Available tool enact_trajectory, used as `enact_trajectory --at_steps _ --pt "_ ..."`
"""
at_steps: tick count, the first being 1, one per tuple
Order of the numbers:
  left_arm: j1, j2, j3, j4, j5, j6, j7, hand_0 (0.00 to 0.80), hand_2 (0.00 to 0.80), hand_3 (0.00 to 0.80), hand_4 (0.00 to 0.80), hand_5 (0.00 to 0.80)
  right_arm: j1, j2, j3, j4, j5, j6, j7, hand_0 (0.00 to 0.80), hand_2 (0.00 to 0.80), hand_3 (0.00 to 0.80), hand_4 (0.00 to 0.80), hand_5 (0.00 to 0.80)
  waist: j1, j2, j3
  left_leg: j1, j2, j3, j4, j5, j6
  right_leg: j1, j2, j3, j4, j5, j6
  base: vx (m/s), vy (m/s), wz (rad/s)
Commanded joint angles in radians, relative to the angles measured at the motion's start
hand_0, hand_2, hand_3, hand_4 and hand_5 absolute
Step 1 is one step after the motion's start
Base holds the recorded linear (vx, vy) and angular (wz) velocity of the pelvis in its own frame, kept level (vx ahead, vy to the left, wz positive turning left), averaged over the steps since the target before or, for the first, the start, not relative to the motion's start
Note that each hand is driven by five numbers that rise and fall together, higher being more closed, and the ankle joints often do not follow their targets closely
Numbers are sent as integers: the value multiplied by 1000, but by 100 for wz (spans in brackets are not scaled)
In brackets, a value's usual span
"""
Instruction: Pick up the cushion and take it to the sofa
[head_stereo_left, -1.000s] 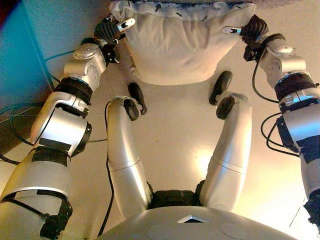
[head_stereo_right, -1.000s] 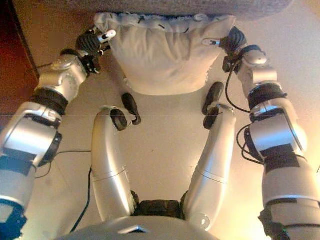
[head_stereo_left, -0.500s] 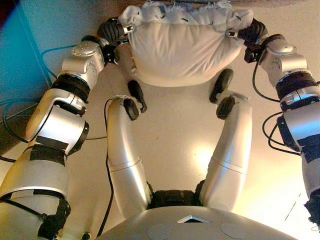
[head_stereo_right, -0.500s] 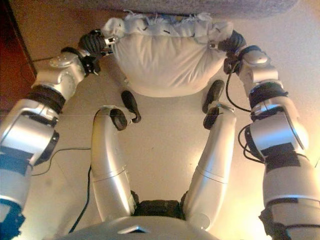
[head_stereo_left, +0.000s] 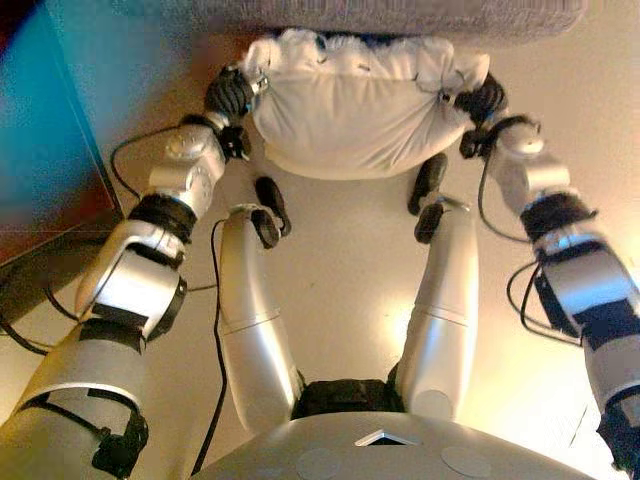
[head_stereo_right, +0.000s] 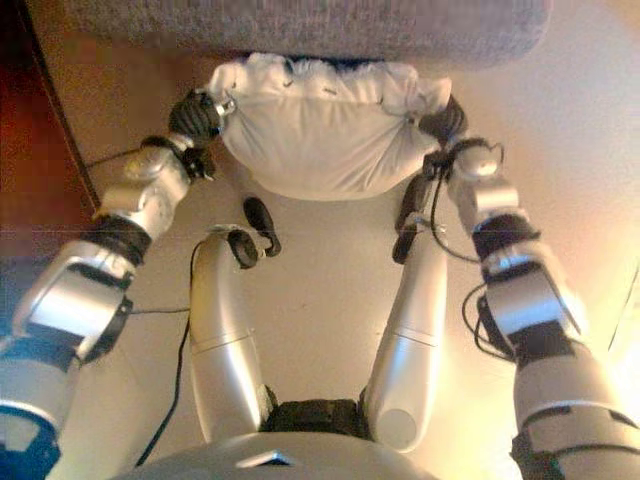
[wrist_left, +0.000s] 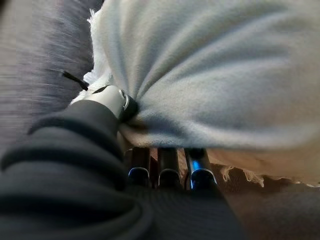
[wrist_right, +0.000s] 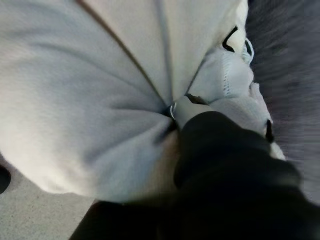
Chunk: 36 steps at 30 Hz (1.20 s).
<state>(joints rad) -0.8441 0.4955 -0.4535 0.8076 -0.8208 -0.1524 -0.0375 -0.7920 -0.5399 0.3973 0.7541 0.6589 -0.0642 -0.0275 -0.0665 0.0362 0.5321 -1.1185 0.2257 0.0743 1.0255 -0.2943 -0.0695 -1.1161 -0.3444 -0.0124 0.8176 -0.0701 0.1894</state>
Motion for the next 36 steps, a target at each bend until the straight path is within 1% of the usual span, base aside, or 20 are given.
enact_trajectory --at_steps 1,2,5,7,8,12,15,16,18,19,20,21,24,25,28,29,31,33,35,36 --pt "9 -56 54 -183 92 -131 36 800 800 800 800 800 36 51 -63 -197 -12 -130 -1 800 800 800 800 800 11 -6 -12 167 19 -32 -211 82 -70 155 -1 12 -138 63 16 51 -28 8" --pt "21 -58 58 -198 95 -139 45 800 800 800 800 800 53 56 -70 -216 -14 -133 -3 800 800 800 800 800 11 -9 -12 190 16 -31 -232 88 -70 179 -3 7 -161 69 17 64 -31 8" --pt "126 -65 118 -311 96 -134 51 800 800 800 800 800 188 96 -116 -340 -20 -136 -6 800 800 800 800 800 16 -27 -13 341 -13 -29 -346 118 -64 330 -5 -20 -277 91 23 147 -39 10" --pt "214 -78 144 -394 125 -96 46 800 800 800 800 800 280 123 -145 -407 -38 -120 -7 800 800 800 800 800 26 -37 -38 443 -31 -33 -422 136 -57 434 -13 -35 -350 98 27 179 -40 5" --pt "252 -84 157 -424 137 -85 36 800 800 800 800 800 315 126 -159 -428 -49 -121 -1 800 800 800 800 800 28 -44 -53 472 -45 -32 -459 171 -47 468 -23 -45 -393 126 22 85 -14 4" --pt "337 -95 171 -466 150 -36 22 800 800 800 800 800 372 134 -179 -452 -47 -94 12 800 800 800 800 800 45 -57 -108 597 -52 -43 -534 187 -49 596 -31 -80 -479 129 30 160 -22 2" --pt "378 -102 182 -463 142 -36 46 800 800 800 800 800 383 155 -182 -448 12 -78 29 800 800 800 800 800 55 -70 -147 682 -67 -61 -584 190 -43 685 -17 -80 -556 140 37 159 18 -5" --pt "403 -116 191 -458 131 -43 55 800 800 800 800 800 393 161 -175 -448 -1 -72 28 800 800 800 800 800 62 -74 -171 719 -90 -90 -604 187 -40 731 -4 -68 -600 147 36 195 65 -25" --pt "459 -134 209 -472 124 -64 63 800 800 800 800 800 415 171 -163 -461 -6 -69 40 800 800 800 800 800 87 -75 -204 789 -141 -145 -655 179 -25 794 4 -50 -660 170 38 248 103 -46" --pt "482 -139 219 -480 118 -65 59 800 800 800 800 800 425 182 -155 -468 -22 -68 35 800 800 800 800 800 93 -74 -225 819 -148 -144 -690 186 -16 812 1 -48 -669 179 39 228 84 -49" --pt "495 -140 227 -480 121 -61 50 800 800 800 800 800 441 191 -151 -478 -28 -72 30 800 800 800 800 800 94 -74 -239 844 -141 -126 -710 190 -13 832 3 -52 -670 177 39 245 56 -35" --pt "516 -143 237 -478 132 -49 33 800 800 800 800 800 480 204 -152 -496 -23 -73 26 800 800 800 800 800 92 -72 -265 873 -130 -95 -727 196 -12 867 6 -61 -666 166 37 272 29 -11" --pt "554 -142 237 -498 160 -6 17 800 800 800 800 800 551 215 -161 -529 -9 -75 23 800 800 800 800 800 93 -72 -305 935 -133 -79 -749 191 -11 941 -2 -76 -679 158 32 247 20 14" --pt "585 -139 239 -513 182 17 11 800 800 800 800 800 592 218 -170 -546 -7 -70 27 800 800 800 800 800 92 -71 -338 977 -125 -53 -774 192 -11 988 1 -98 -696 152 33 251 32 25" --pt "618 -138 243 -546 186 48 3 800 800 800 800 800 647 211 -180 -575 -46 -76 26 800 800 800 800 800 82 -71 -372 1036 -108 19 -803 203 -20 1064 7 -152 -734 154 30 172 44 25" --pt "621 -138 245 -553 183 59 -3 800 800 800 800 800 653 209 -179 -579 -43 -70 21 800 800 800 800 800 81 -70 -382 1056 -106 34 -820 206 -21 1081 5 -167 -745 156 31 79 72 33" --pt "630 -138 245 -562 183 61 -10 800 800 800 800 800 649 213 -175 -569 -37 -54 25 800 800 800 800 800 82 -69 -400 1096 -112 30 -857 206 -15 1100 3 -170 -754 155 36 69 117 29" --pt "632 -136 239 -568 189 70 -10 800 800 800 800 800 650 216 -172 -562 -11 -31 19 800 800 800 800 800 79 -68 -412 1116 -118 44 -862 200 -11 1114 -3 -163 -754 158 34 38 141 -2" --pt "626 -135 231 -568 197 83 -15 800 800 800 800 800 653 219 -175 -554 9 -12 29 800 800 800 800 800 77 -71 -422 1125 -134 49 -853 184 1 1120 -18 -152 -752 176 33 32 120 -1" --pt "624 -133 231 -567 205 92 -22 800 800 800 800 800 657 230 -175 -543 19 -4 41 800 800 800 800 800 75 -73 -427 1134 -151 53 -853 172 12 1115 -34 -144 -744 208 36 16 127 -1"
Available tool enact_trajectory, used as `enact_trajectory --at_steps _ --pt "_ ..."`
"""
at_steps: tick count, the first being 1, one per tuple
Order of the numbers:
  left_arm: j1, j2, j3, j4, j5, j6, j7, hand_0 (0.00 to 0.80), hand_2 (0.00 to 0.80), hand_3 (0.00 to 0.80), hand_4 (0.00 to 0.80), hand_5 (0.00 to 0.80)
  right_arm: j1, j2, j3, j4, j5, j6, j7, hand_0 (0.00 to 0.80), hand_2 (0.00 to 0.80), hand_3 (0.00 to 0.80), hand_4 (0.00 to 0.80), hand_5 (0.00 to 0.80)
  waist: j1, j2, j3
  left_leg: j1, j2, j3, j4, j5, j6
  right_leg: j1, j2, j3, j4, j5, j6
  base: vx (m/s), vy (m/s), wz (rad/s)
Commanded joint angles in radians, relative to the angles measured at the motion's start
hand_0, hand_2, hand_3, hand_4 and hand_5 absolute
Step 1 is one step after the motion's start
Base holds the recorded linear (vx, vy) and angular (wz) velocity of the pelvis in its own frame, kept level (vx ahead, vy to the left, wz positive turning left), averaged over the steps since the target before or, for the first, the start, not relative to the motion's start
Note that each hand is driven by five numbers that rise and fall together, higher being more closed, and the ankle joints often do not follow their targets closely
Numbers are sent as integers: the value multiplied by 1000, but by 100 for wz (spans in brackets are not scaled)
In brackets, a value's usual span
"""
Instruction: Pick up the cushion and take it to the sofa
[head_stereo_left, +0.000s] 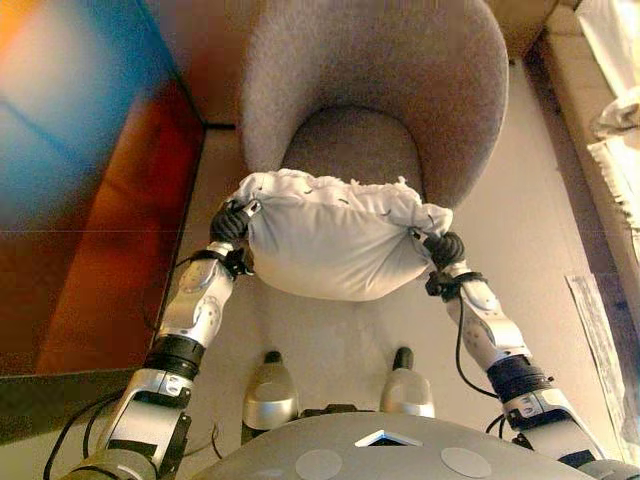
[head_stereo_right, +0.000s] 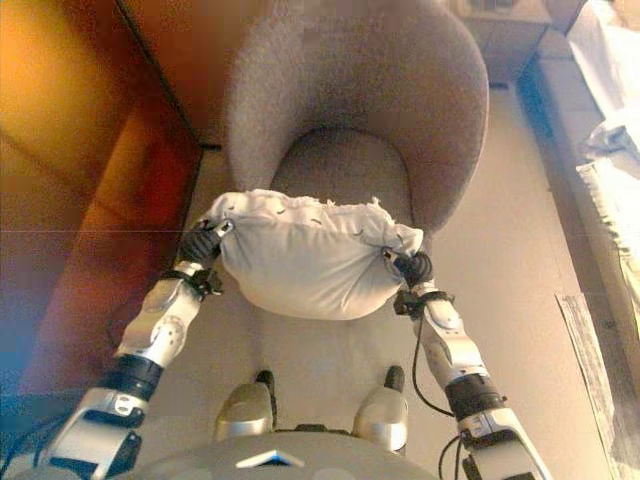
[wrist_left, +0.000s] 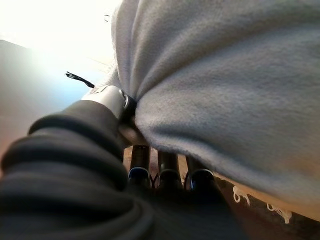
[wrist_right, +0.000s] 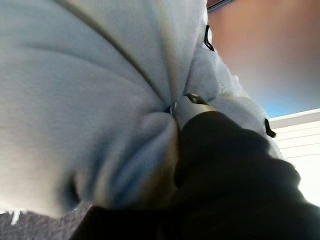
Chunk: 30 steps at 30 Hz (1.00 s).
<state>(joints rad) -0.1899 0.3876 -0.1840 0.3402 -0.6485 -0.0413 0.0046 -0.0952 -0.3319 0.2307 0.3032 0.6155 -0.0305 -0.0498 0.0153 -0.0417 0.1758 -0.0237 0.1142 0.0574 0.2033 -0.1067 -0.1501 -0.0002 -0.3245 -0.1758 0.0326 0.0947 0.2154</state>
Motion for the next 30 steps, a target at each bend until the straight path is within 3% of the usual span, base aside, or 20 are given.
enact_trajectory --at_steps 1,6,8,10,15,18,20,23,26,28,30 --pt "-32 -23 -39 -95 41 -14 -69 800 800 800 800 800 -37 29 -7 -84 64 -38 75 800 800 800 800 800 -8 2 -71 45 -53 72 -33 -23 102 -9 -66 31 50 73 14 12 136 -5" --pt "-23 -1 -26 -69 67 -3 -88 800 800 800 800 800 -32 59 11 -58 82 -40 96 800 800 800 800 800 -19 11 -65 74 -116 85 -42 -44 152 -95 -108 86 210 218 19 1 163 -5" --pt "-6 9 -15 -70 68 -8 -98 800 800 800 800 800 -27 68 16 -55 87 -38 92 800 800 800 800 800 -24 23 -60 85 -122 96 -44 -47 164 -128 -99 107 290 228 8 32 198 -39" --pt "10 17 -10 -69 54 -12 -109 800 800 800 800 800 -16 67 17 -53 71 -37 87 800 800 800 800 800 -41 29 -63 102 -140 81 -54 -45 175 -149 -31 148 316 204 -13 107 180 -28" --pt "13 12 -22 -58 52 -9 -115 800 800 800 800 800 -31 41 15 -20 96 -35 90 800 800 800 800 800 -77 -11 -57 156 -187 57 -57 -88 185 -187 114 140 113 164 -5 254 18 -8" --pt "8 -2 -40 -48 54 -8 -114 800 800 800 800 800 -50 12 -2 -14 139 -22 98 800 800 800 800 800 -102 -31 -53 207 -216 31 -60 -124 196 -250 200 104 -8 157 2 376 -20 73" --pt "9 -10 -46 -46 57 -11 -111 800 800 800 800 800 -55 -1 -16 -10 149 -17 112 800 800 800 800 800 -113 -30 -50 240 -223 12 -61 -151 206 -285 225 84 -9 168 -4 434 -27 12" --pt "21 -17 -30 -42 56 -22 -122 800 800 800 800 800 -51 -7 -32 -12 144 -14 150 800 800 800 800 800 -116 -35 -58 252 -229 6 -42 -180 221 -274 222 74 23 144 -23 410 -100 -25" --pt "55 -25 -7 -62 57 -21 -129 800 800 800 800 800 -30 -4 -33 -56 120 0 172 800 800 800 800 800 -127 -21 -95 278 -190 29 -11 -158 195 -230 229 79 69 80 -58 451 -162 12" --pt "72 -27 4 -76 56 -17 -127 800 800 800 800 800 -17 -5 -22 -105 113 21 168 800 800 800 800 800 -140 5 -120 295 -136 36 32 -42 140 -195 251 95 85 37 -88 396 -175 5" --pt "68 -25 13 -88 52 -17 -123 800 800 800 800 800 -20 -12 -21 -133 104 28 180 800 800 800 800 800 -143 6 -140 273 -108 35 115 60 99 -160 257 103 71 14 -110 328 -203 18"
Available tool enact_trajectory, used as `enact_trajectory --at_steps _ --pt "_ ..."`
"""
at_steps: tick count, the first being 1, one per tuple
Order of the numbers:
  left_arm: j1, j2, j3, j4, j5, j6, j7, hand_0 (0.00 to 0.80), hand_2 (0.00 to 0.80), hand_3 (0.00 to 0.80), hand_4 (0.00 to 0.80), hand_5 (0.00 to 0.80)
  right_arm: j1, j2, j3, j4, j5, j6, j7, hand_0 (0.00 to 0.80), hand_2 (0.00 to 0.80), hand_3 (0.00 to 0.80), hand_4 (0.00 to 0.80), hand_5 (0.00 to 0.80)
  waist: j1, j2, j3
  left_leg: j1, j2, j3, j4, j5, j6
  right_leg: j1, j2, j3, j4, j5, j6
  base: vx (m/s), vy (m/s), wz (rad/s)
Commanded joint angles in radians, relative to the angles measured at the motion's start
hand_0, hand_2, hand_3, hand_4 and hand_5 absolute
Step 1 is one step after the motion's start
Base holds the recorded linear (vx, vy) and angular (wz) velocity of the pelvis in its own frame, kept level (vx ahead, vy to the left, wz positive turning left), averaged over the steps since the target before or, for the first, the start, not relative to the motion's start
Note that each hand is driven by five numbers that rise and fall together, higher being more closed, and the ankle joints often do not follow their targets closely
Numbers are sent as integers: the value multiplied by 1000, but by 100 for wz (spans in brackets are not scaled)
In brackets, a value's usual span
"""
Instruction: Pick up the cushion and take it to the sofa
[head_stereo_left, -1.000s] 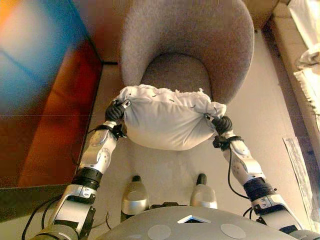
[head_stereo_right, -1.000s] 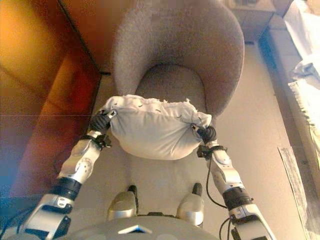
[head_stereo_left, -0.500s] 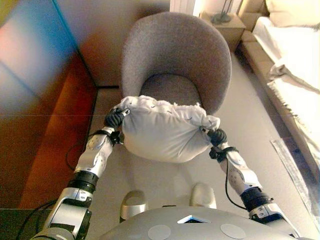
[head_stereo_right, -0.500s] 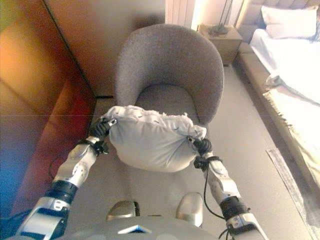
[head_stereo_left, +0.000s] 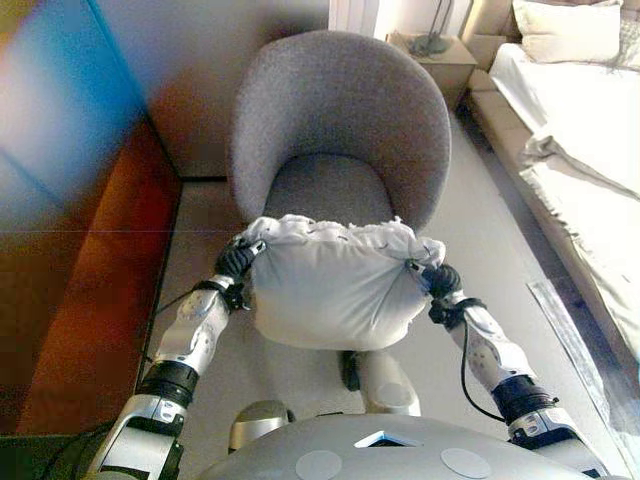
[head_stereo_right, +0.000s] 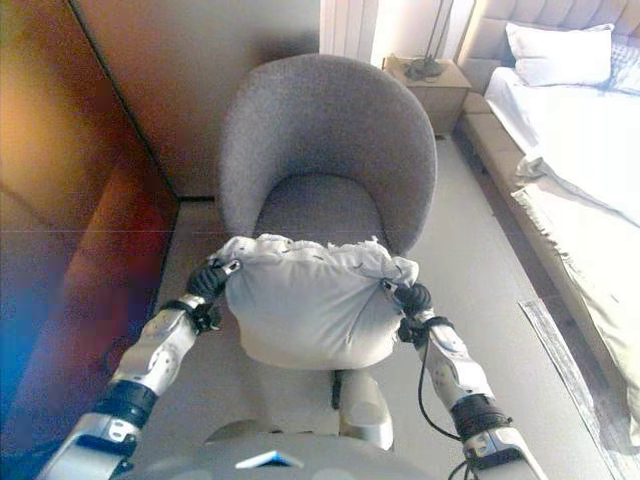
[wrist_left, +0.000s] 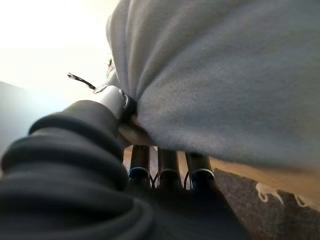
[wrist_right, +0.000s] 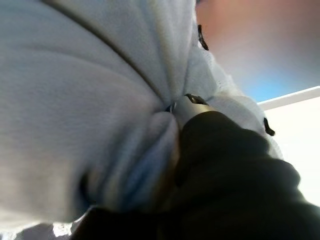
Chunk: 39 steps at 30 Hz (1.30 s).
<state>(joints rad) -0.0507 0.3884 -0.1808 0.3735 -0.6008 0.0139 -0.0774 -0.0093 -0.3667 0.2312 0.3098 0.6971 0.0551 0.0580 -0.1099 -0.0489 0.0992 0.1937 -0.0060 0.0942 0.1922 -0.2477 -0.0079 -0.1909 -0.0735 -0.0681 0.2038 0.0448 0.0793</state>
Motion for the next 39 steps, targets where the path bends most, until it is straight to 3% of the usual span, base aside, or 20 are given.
enact_trajectory --at_steps 1,3,5,7,10,12,16,19,21,25,27,28,30,33,35,39 --pt "-78 -26 14 -127 -5 -73 -40 800 800 800 800 800 -114 13 -21 -152 18 -58 79 800 800 800 800 800 -19 13 -68 39 24 -4 184 251 -63 48 8 -4 -106 55 15 293 -197 28" --pt "-100 -30 23 -133 -19 -72 -36 800 800 800 800 800 -141 -7 -24 -165 26 -64 85 800 800 800 800 800 -18 2 -72 -19 38 6 341 311 -87 80 2 -4 -109 36 -10 272 -185 4" --pt "-123 -35 20 -122 -35 -74 -34 800 800 800 800 800 -164 -17 -26 -164 33 -73 80 800 800 800 800 800 -16 -11 -72 -101 60 24 475 316 -86 108 -4 -4 -102 12 -31 235 -158 -13" --pt "-140 -46 13 -114 -41 -74 -32 800 800 800 800 800 -182 -22 -25 -155 40 -86 59 800 800 800 800 800 -6 -22 -65 -180 96 43 504 302 -73 142 -2 7 -94 -13 -43 209 -93 -1" --pt "-170 -53 1 -94 -36 -87 -36 800 800 800 800 800 -228 -18 -27 -126 45 -95 13 800 800 800 800 800 14 -24 -48 -222 113 56 363 274 -53 182 7 33 -86 -46 -40 223 20 -1" --pt "-186 -55 6 -80 -45 -85 -49 800 800 800 800 800 -248 -12 -42 -109 38 -80 -24 800 800 800 800 800 22 -16 -43 -221 124 69 210 280 -55 209 11 42 -90 -65 -31 261 118 -3" --pt "-203 -66 -8 -55 -48 -87 -46 800 800 800 800 800 -248 9 -37 -101 43 -70 -70 800 800 800 800 800 63 13 -31 -283 114 16 -97 346 -90 297 19 71 -116 -101 -6 310 148 6" --pt "-195 -65 -2 -42 -50 -93 -43 800 800 800 800 800 -249 16 -24 -92 28 -63 -66 800 800 800 800 800 96 23 -27 -334 120 -14 -198 403 -106 380 11 114 -142 -129 9 339 128 -23" --pt "-191 -63 7 -26 -35 -107 -51 800 800 800 800 800 -250 18 -21 -88 28 -59 -54 800 800 800 800 800 103 29 -31 -342 125 -21 -205 409 -108 411 -2 121 -144 -149 18 273 140 -52" --pt "-196 -31 16 -10 -6 -118 -47 800 800 800 800 800 -242 30 -11 -104 31 -64 -39 800 800 800 800 800 98 36 -43 -305 105 -18 -186 352 -79 391 -49 98 -93 -158 53 207 152 -69" --pt "-221 -5 13 4 -7 -114 -55 800 800 800 800 800 -250 41 -5 -100 43 -85 -58 800 800 800 800 800 105 29 -43 -321 76 -23 -128 307 -51 372 -88 94 -24 -143 73 125 138 -51" --pt "-231 5 11 12 -18 -113 -64 800 800 800 800 800 -259 49 0 -88 40 -103 -68 800 800 800 800 800 112 23 -42 -335 54 -25 -99 287 -33 357 -114 92 25 -107 81 103 157 -12" --pt "-237 17 13 17 -19 -111 -82 800 800 800 800 800 -266 75 10 -75 26 -138 -91 800 800 800 800 800 126 27 -39 -337 15 -28 -68 256 6 287 -185 85 215 36 77 105 231 5" --pt "-247 28 -2 34 -30 -112 -84 800 800 800 800 800 -283 100 30 -49 21 -162 -118 800 800 800 800 800 128 63 -23 -272 -26 -33 -70 227 35 132 -225 83 491 128 51 164 316 -9" --pt "-246 26 2 32 -35 -103 -86 800 800 800 800 800 -295 104 35 -32 19 -159 -123 800 800 800 800 800 132 67 -16 -239 -41 -29 -76 220 35 95 -246 57 494 146 49 195 172 -11" --pt "-235 24 6 9 -26 -88 -73 800 800 800 800 800 -342 109 36 -16 14 -125 -147 800 800 800 800 800 131 72 6 -163 -36 -9 -111 205 14 71 -243 -6 294 113 55 208 -11 -31"
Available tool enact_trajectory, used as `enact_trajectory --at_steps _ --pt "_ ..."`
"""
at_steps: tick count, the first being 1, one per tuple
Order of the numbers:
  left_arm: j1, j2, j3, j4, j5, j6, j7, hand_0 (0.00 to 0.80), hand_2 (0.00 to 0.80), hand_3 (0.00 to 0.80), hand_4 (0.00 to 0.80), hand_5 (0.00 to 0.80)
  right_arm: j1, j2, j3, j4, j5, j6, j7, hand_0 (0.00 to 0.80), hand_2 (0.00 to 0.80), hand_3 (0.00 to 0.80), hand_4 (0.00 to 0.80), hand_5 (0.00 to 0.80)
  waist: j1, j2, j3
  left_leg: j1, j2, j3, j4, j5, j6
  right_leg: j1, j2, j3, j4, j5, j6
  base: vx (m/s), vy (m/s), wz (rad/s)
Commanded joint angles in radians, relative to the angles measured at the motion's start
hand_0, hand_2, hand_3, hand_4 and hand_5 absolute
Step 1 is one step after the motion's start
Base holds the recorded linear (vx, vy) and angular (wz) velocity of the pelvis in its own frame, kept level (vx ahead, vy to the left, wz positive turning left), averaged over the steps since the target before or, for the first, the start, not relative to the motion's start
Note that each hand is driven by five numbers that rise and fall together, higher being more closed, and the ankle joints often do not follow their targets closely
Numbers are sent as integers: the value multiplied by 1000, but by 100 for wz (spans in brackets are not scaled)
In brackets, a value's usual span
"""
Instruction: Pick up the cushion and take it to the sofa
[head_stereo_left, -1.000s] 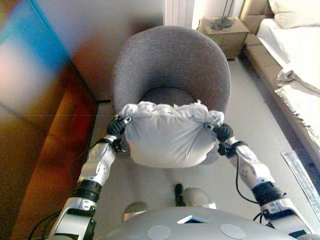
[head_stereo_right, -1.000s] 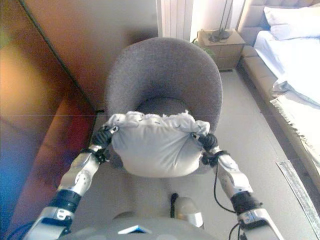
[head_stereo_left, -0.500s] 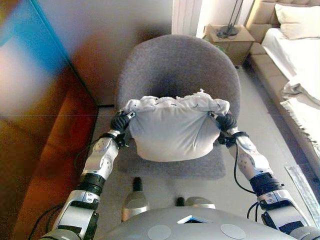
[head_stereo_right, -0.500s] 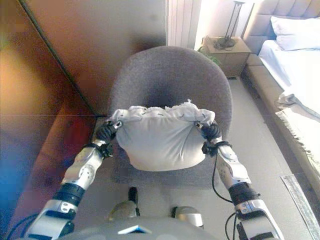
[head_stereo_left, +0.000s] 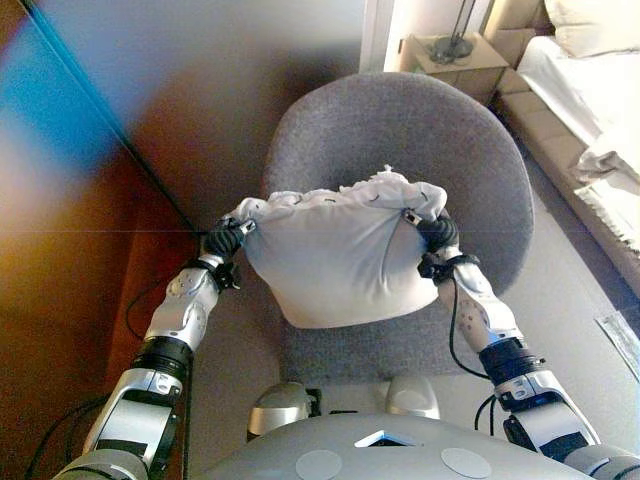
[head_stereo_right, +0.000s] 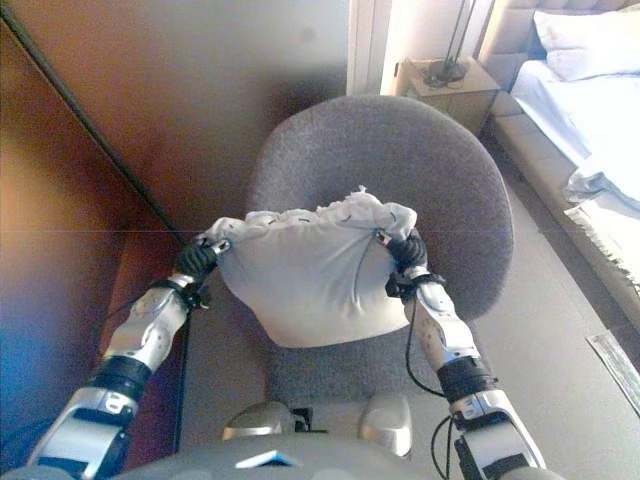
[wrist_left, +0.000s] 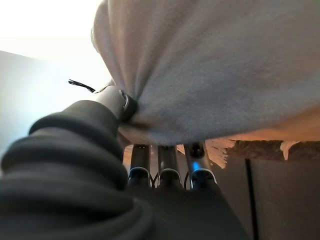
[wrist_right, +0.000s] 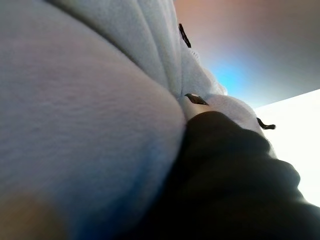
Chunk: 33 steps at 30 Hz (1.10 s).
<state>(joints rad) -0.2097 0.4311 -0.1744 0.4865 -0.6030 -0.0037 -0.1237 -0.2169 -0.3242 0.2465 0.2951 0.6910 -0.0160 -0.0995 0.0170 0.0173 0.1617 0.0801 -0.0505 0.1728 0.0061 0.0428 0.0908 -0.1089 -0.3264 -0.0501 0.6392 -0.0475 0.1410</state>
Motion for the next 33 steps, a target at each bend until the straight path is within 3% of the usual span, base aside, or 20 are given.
enact_trajectory --at_steps 1,4,7,10,15,22,26,33 --pt "-79 -14 0 -105 -30 -65 -22 800 800 800 800 800 -141 66 20 -2 24 -48 5 800 800 800 800 800 -2 -4 -51 -31 15 -71 70 -98 -95 -12 7 -32 -233 223 7 164 -131 -26" --pt "-120 -13 -12 -88 -52 -50 -19 800 800 800 800 800 -180 64 14 34 48 -54 -19 800 800 800 800 800 -19 -34 -36 0 42 -50 81 -145 -113 -12 14 -16 -412 255 45 147 -193 -17" --pt "-150 -31 -33 -69 -40 -34 -32 800 800 800 800 800 -219 43 -19 105 91 -61 -16 800 800 800 800 800 -29 -58 -37 17 69 -58 117 -194 -119 -1 28 7 -510 238 65 176 -149 13" --pt "-118 -48 -38 -91 -33 -30 -28 800 800 800 800 800 -198 16 -58 120 112 -37 -3 800 800 800 800 800 -24 -68 -59 23 85 -57 139 -209 -128 47 44 -32 -569 211 70 176 -139 42" --pt "-131 -64 -40 -99 -63 3 9 800 800 800 800 800 -206 -8 -62 136 86 5 5 800 800 800 800 800 -26 -66 -90 46 121 -37 100 -186 -146 83 72 -64 -586 164 57 137 -99 12" --pt "-151 -97 -65 -128 -42 -10 76 800 800 800 800 800 -261 -54 -41 141 67 42 34 800 800 800 800 800 -22 -65 -77 33 142 -48 93 -170 -164 82 86 -81 -563 117 57 87 -67 -1" --pt "-216 -86 -86 -116 -47 -24 119 800 800 800 800 800 -362 -52 -16 179 104 32 5 800 800 800 800 800 -10 -68 -29 -31 155 -68 164 -182 -171 38 75 -84 -514 104 62 -33 -56 7" --pt "-409 -44 -116 35 -78 -76 168 800 800 800 800 800 -564 -74 30 302 129 -6 10 800 800 800 800 800 22 -60 100 -210 154 -125 275 -174 -186 -64 45 -98 -439 98 68 -175 -23 16"
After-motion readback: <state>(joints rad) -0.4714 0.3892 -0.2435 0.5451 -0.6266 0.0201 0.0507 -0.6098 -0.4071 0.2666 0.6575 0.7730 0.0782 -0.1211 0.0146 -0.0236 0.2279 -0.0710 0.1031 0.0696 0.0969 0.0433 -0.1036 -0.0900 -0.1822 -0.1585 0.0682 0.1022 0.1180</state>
